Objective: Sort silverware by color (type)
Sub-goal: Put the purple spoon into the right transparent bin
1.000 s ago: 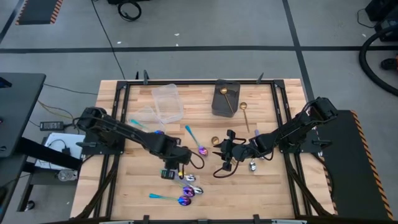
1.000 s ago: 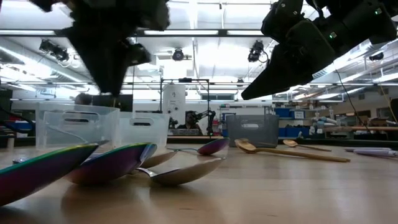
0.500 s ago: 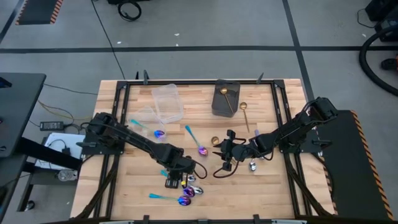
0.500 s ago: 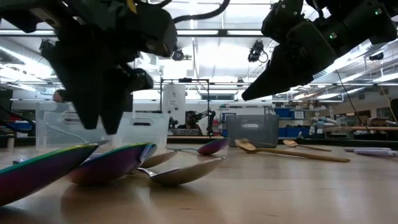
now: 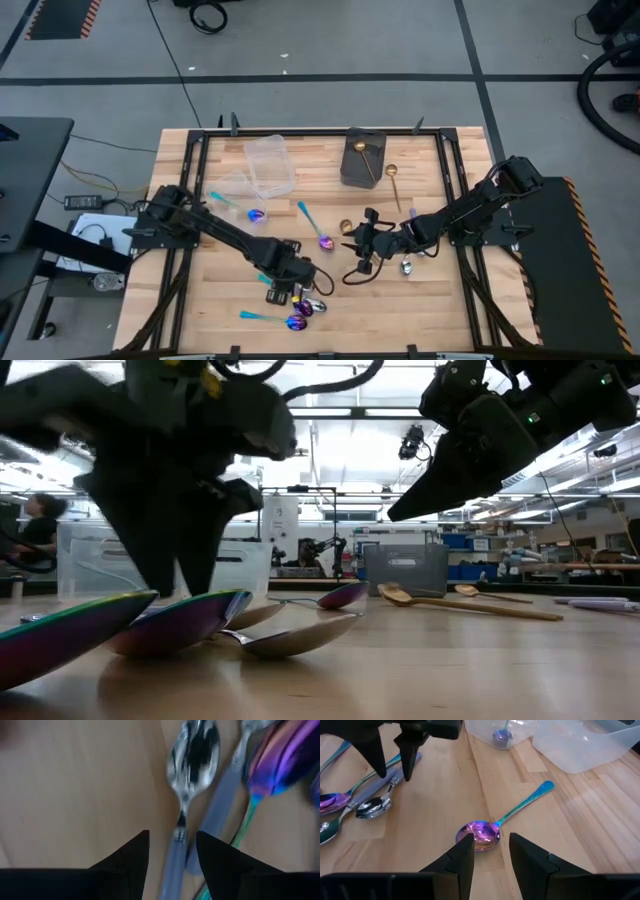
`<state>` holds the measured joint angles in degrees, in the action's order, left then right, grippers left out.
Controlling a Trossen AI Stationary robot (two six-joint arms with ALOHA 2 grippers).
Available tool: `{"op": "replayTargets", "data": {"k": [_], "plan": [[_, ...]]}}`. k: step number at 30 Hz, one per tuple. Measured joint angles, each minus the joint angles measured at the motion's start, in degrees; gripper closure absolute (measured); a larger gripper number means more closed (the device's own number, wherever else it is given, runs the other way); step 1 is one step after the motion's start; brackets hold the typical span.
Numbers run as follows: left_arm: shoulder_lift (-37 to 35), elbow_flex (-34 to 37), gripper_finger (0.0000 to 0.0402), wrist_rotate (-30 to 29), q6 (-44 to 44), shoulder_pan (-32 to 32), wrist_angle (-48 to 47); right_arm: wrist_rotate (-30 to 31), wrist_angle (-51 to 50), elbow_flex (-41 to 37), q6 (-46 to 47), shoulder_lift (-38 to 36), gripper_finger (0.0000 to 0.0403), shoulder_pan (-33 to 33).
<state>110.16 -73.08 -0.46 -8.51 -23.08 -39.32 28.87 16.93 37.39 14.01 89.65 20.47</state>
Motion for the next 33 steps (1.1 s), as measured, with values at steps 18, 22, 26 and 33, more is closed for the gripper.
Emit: {"op": "replayTargets", "data": {"k": [18,22,26,33], "plan": [[3.60,-0.37,0.0288,-4.93,2.85,0.28,-3.78,-0.21,0.11,0.02,0.41,0.00,0.0270,0.00],[3.63,-0.31,0.0334,-4.56,4.76,0.40,-3.71,-0.26,0.04,0.00,0.41,0.00,0.0270,0.00],[3.67,-0.26,0.0351,-4.54,5.88,0.43,-3.73,-0.32,0.08,0.02,0.41,0.00,0.0270,0.00],[3.33,-0.16,0.0351,-5.67,8.20,0.30,-3.95,-0.42,-0.08,0.01,0.41,0.00,0.0270,0.00]]}}
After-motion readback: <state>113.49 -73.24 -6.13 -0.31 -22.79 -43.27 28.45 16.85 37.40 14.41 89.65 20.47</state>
